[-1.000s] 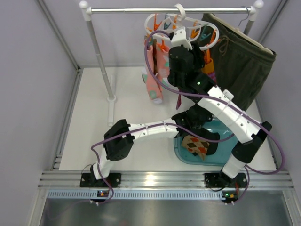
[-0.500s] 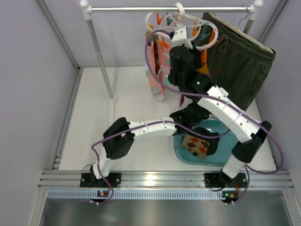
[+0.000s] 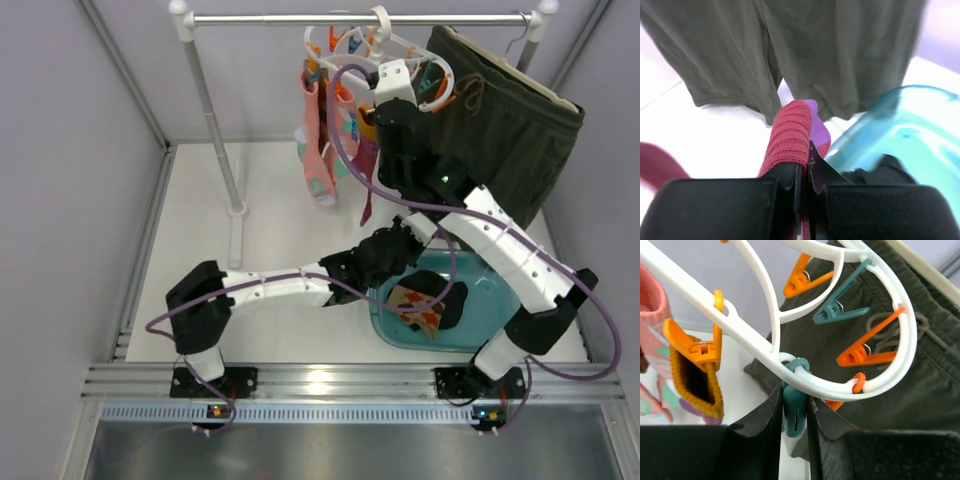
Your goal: Remove the socks clipped to the hanger
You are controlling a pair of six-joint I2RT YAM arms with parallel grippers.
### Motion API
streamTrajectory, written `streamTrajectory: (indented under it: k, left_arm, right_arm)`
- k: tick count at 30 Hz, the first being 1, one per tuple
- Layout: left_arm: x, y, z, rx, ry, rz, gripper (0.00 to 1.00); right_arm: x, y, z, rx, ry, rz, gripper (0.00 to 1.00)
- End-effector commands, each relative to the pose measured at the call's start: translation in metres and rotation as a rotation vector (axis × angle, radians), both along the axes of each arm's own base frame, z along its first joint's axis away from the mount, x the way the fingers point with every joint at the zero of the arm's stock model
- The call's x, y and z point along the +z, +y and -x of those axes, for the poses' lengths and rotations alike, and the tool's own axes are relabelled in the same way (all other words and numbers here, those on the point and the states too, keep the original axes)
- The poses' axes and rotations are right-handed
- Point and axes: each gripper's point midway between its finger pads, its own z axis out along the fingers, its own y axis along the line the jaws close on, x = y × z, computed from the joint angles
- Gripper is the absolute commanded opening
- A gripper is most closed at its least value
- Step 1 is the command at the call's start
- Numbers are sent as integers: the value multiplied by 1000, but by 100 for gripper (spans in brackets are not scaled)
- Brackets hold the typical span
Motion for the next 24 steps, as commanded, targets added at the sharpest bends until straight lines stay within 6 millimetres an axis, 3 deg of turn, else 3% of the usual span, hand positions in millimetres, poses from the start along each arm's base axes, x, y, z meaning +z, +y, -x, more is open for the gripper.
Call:
streamTrajectory:
  k: [1,4,6,7,11,12,14,15,17,18,20,22,23,24]
  left_arm:
    - [80,15,43,-60,1,239,0]
    - [69,30,60,-61,61,238,0]
    - [59,30,72,-101,131,260,0]
    - [42,29,78,-119,165,241,0]
    - [10,7,98,-213,256,210,0]
    - [5,-1,107,-262,280,203,5]
    - [-9,-10,113,-288,307,181,29]
    - [-12,-11,113,-286,313,180,60]
    - [-15,-7,112,-272,313,172,80]
    - [-14,-3,109,-252,305,171,97]
    - [0,8,106,-228,280,184,98]
    - [-1,25,96,-153,257,158,98]
    - [11,35,92,-120,234,170,98]
    - [7,45,89,-81,233,146,98]
  right_arm:
    - [9,-1,11,117,15,-88,2]
    - [6,0,13,165,34,-118,2]
    - [6,1,15,210,42,-146,2]
    - [3,2,15,227,49,-152,2]
    - [3,5,22,329,63,-196,3]
    - [3,5,23,337,66,-202,2]
    - [3,4,26,359,69,-213,3]
    - [3,3,27,362,69,-218,2]
    - [1,-2,28,368,72,-226,2]
    - [0,-4,29,373,76,-230,2]
    - [-4,-5,31,407,93,-237,2]
    - [-9,-7,32,422,113,-238,2]
    - [-7,-8,36,452,113,-249,2]
    - [-8,-7,38,471,118,-255,2]
